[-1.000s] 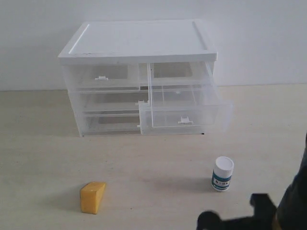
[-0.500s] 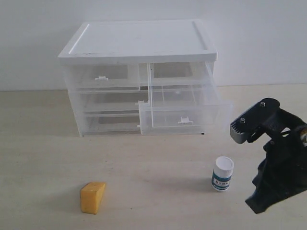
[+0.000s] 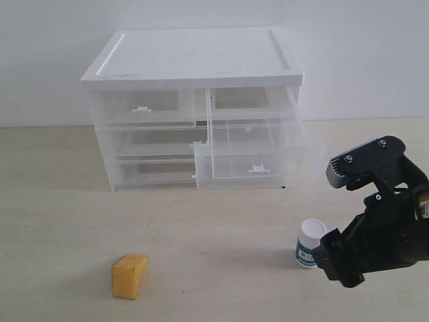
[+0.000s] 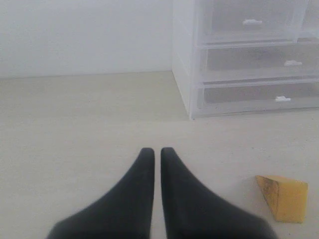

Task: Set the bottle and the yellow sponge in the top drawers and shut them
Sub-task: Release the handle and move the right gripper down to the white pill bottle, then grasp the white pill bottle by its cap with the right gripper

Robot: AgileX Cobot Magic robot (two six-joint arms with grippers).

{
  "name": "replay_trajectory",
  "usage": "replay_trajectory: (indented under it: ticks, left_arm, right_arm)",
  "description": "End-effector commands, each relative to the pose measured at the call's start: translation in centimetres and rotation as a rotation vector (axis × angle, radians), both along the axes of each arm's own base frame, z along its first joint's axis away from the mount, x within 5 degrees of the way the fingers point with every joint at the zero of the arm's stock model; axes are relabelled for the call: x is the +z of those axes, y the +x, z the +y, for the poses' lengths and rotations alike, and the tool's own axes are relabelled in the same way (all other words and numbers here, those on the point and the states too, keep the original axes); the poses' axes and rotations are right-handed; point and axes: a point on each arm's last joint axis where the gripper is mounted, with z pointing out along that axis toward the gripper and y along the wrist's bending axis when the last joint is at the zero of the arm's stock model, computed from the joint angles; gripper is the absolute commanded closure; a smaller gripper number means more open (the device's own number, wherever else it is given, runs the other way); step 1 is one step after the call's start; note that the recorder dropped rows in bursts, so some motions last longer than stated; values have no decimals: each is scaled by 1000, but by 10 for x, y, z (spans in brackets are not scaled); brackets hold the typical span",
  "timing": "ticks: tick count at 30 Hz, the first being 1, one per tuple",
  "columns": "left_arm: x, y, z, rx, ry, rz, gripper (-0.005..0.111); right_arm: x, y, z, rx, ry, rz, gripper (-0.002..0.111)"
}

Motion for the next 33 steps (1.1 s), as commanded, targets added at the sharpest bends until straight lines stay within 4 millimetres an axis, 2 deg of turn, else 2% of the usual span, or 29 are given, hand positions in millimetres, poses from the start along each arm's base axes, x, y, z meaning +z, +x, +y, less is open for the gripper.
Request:
replay_trajectory:
  ticks: [1,6,11,21,25,31,33]
  left_arm:
    - [-1,0,0,0,-1,2,103]
    - [-1,0,0,0,-1,2,103]
    - [-1,0,0,0,-1,2,103]
    - [-1,0,0,0,-1,2,103]
    - [-1,0,0,0,-1,2,103]
    - [-1,0,0,0,-1,2,103]
    - [-1,0,0,0,-1,2,103]
  right_arm:
    - [-7,-3,-1,-71,88,-54,27]
    - [-30,-9,13,-32,123,-137,29]
    - [-65,2,14,-95,132,-215,30]
    - [-95,16,21,-83,152,-305,31]
    - [-101,16,21,-83,142,-294,48]
    - [-101,17,21,-83,145,-304,64]
    - [-102,16,21,-81,142,-297,78]
